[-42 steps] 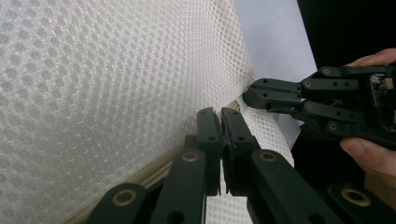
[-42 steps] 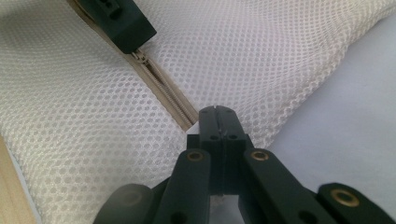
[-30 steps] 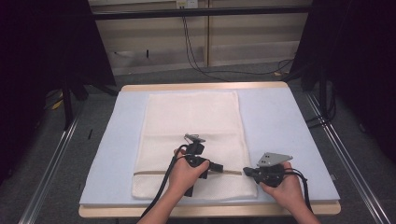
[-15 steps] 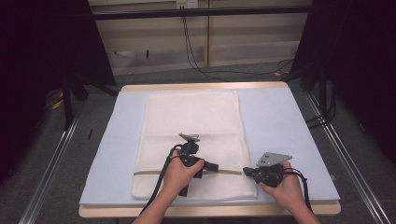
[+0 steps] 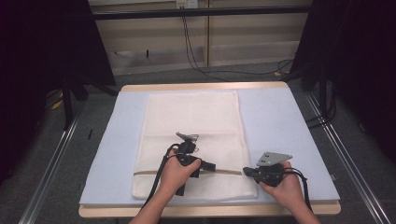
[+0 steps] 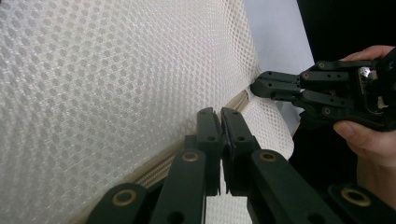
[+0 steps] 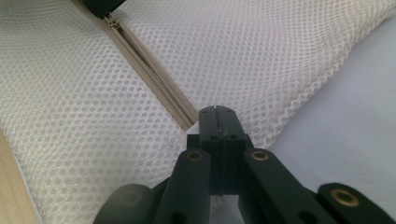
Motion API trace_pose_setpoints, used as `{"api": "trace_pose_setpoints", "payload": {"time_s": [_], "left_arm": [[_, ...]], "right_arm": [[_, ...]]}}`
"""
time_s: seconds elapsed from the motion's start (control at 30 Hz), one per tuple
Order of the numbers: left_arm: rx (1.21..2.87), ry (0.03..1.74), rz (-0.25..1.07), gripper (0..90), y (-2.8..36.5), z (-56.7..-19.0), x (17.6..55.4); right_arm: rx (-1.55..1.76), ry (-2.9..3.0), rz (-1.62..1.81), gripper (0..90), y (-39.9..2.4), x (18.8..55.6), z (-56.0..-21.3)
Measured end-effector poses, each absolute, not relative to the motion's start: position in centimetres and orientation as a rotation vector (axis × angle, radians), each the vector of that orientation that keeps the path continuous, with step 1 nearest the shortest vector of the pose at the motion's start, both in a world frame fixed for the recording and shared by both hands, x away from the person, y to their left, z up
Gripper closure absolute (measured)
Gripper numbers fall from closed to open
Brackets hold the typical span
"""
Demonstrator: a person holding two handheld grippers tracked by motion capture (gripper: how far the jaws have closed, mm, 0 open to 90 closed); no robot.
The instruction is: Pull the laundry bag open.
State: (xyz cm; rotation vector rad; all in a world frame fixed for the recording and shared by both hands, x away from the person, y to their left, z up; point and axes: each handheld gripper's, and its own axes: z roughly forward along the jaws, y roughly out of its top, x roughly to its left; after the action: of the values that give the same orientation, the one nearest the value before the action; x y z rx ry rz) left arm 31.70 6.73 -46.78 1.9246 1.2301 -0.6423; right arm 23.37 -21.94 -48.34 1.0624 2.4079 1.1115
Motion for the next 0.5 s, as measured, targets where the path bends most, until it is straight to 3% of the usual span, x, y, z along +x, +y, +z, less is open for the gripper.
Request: {"api": "trace_pose_setpoints", "payload": {"time_s": [0.5], "left_arm": [[1.929,1.231,-0.62,87.3,8.2,-46.5,31.8]], "right_arm": [[1.073,2.41,1.114,90.0,-22.0,23.5,-48.3]]}}
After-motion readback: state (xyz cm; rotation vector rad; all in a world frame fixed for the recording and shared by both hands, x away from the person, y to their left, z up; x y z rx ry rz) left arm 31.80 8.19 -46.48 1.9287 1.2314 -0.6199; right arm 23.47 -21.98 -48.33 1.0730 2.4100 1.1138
